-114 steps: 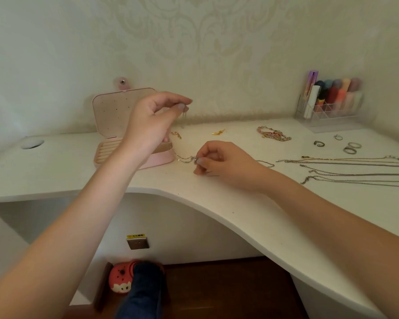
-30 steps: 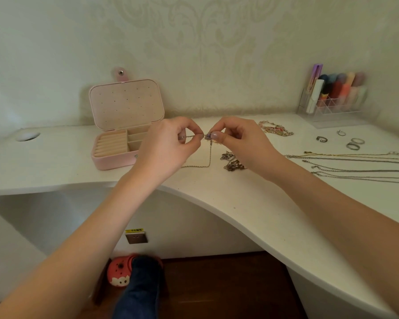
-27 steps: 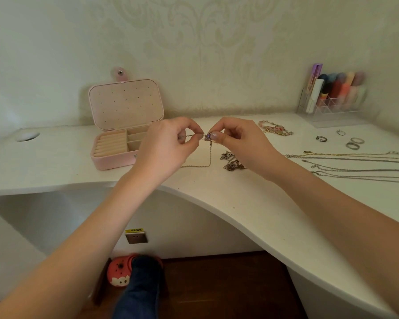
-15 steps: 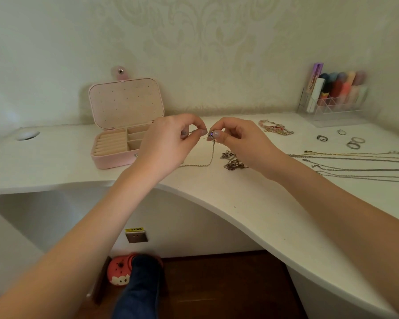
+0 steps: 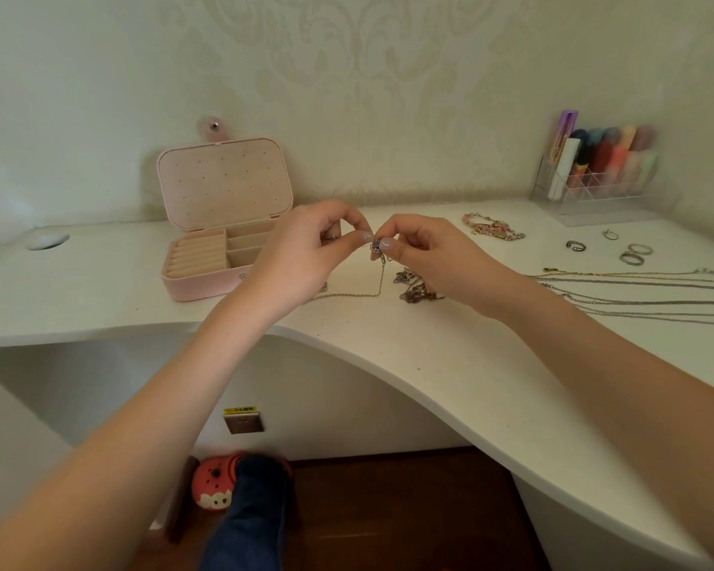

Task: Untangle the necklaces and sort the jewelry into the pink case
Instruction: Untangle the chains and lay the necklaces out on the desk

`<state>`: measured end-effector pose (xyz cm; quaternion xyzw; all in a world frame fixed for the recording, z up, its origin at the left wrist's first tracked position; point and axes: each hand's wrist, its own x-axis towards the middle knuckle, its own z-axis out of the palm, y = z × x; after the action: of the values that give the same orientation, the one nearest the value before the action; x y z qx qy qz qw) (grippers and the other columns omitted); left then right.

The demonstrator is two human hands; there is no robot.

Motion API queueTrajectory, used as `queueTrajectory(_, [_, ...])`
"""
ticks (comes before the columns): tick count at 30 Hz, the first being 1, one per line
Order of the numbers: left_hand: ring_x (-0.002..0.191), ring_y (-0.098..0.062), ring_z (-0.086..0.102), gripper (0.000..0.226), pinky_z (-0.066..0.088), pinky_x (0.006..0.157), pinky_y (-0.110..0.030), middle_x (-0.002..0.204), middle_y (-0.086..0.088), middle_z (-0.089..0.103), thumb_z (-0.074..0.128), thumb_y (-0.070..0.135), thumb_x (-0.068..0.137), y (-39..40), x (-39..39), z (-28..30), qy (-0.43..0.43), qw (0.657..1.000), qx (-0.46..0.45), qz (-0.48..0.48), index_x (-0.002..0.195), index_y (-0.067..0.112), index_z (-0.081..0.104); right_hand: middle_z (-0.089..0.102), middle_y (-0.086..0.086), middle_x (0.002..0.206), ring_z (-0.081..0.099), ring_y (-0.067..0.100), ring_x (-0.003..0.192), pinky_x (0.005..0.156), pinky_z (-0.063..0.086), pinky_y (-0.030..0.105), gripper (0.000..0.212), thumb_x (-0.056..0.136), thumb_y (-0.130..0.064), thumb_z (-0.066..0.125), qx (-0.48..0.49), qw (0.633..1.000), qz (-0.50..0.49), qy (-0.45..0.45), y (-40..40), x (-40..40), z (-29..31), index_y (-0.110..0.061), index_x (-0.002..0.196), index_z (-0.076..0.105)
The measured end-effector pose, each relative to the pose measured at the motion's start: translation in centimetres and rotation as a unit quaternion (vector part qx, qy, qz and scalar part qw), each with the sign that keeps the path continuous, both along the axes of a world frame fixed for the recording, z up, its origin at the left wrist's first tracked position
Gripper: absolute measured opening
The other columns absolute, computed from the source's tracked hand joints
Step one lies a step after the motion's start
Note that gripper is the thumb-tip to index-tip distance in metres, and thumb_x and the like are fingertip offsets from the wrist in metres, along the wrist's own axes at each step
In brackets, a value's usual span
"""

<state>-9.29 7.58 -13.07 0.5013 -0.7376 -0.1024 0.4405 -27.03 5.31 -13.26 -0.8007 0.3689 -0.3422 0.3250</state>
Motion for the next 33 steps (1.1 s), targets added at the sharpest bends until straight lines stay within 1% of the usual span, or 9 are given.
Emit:
queueTrajectory(4, [0.041,-0.007,0.026,0.014,0.019,0.044,-0.017,0.038,0.009,0.032,0.065,0.021,0.086,-0.06,-0.12,-0.13,0.016,0.999,0.03,0.006,0.073,0.025,0.062,0.04,-0.001,0.06,0.03,0.003,0.044,0.044,0.026,0.011,0.019,0.096,-0.022,0.052,-0.019,1.0,-0.003,0.014,-0.11,-0.1,-0.01,-0.01,0.092,0.066])
queueTrajectory(6, [0.038,-0.007,0.025,0.011,0.019,0.04,-0.016,0.035,0.01,0.031,0.065,0.022,0.087,-0.14,-0.21,-0.07,0.042,0.996,0.076,0.006,0.076,0.019,0.064,0.048,-0.017,0.053,0.034,0.001,0.047,0.047,0.028,0.01,0.016,0.096,-0.019,0.052,-0.023,1.0,0.001,0.016,-0.16,-0.19,-0.05,-0.009,0.092,0.065])
queueTrajectory(8, [0.037,-0.006,0.023,0.011,0.019,0.039,-0.017,0.035,0.011,0.03,0.065,0.024,0.087,-0.22,-0.14,-0.04,0.07,0.992,0.107,-0.001,0.079,0.017,0.065,0.05,-0.025,0.051,0.036,-0.001,0.049,0.049,0.03,0.008,0.016,0.096,-0.017,0.052,-0.027,0.999,0.011,0.02,-0.23,-0.26,-0.03,-0.008,0.094,0.065])
queueTrajectory(13, [0.043,-0.005,0.022,0.013,0.018,0.044,-0.02,0.046,0.008,0.029,0.065,0.022,0.087,-0.12,0.03,-0.12,0.089,0.993,0.069,-0.041,0.075,0.023,0.063,0.053,-0.03,0.053,0.038,-0.001,0.051,0.051,0.031,0.009,0.017,0.096,-0.018,0.051,-0.015,0.999,0.02,0.021,-0.17,-0.1,0.0,-0.008,0.094,0.065])
queueTrajectory(17, [0.044,-0.005,0.022,0.013,0.018,0.044,-0.019,0.045,0.01,0.028,0.065,0.019,0.087,-0.15,-0.03,-0.17,0.086,0.993,0.064,-0.049,0.074,0.022,0.063,0.053,-0.028,0.053,0.038,-0.001,0.052,0.052,0.032,0.008,0.016,0.096,-0.017,0.053,-0.012,0.999,0.022,0.022,-0.14,-0.03,-0.12,-0.011,0.091,0.066])
queueTrajectory(23, [0.038,-0.005,0.023,0.014,0.019,0.04,-0.016,0.037,0.012,0.03,0.064,0.021,0.088,-0.25,-0.39,-0.51,0.101,0.991,0.089,-0.017,0.075,0.018,0.061,0.061,-0.017,0.07,0.038,0.002,0.053,0.055,0.032,0.012,0.012,0.092,-0.018,0.059,-0.034,0.999,0.01,0.009,-0.51,-0.21,-0.01,-0.013,0.087,0.069])
queueTrajectory(27, [0.038,-0.006,0.025,0.019,0.018,0.043,-0.021,0.04,0.012,0.031,0.059,0.025,0.091,-0.05,-0.41,-0.54,0.119,0.974,0.191,-0.031,0.074,0.016,0.061,0.055,-0.016,0.063,0.036,0.003,0.048,0.051,0.031,0.009,0.01,0.089,-0.018,0.062,-0.043,0.999,0.0,0.013,-0.41,-0.28,-0.06,-0.015,0.084,0.07])
queueTrajectory(29, [0.039,-0.008,0.026,0.021,0.016,0.044,-0.021,0.045,0.011,0.032,0.056,0.026,0.093,0.12,-0.24,-0.68,0.14,0.958,0.244,-0.053,0.075,0.016,0.061,0.056,-0.013,0.066,0.037,0.002,0.046,0.048,0.031,0.008,0.01,0.09,-0.017,0.062,-0.046,0.999,-0.004,0.015,-0.28,-0.32,0.08,-0.013,0.085,0.069])
queueTrajectory(33, [0.039,-0.006,0.022,0.021,0.012,0.04,-0.017,0.048,0.011,0.029,0.054,0.024,0.094,0.41,0.15,-0.84,0.175,0.936,0.295,-0.079,0.077,0.014,0.06,0.064,0.008,0.084,0.039,0.001,0.047,0.049,0.032,0.007,0.009,0.091,-0.017,0.06,-0.059,0.998,-0.011,0.022,-0.11,-0.23,-0.05,-0.013,0.085,0.066])
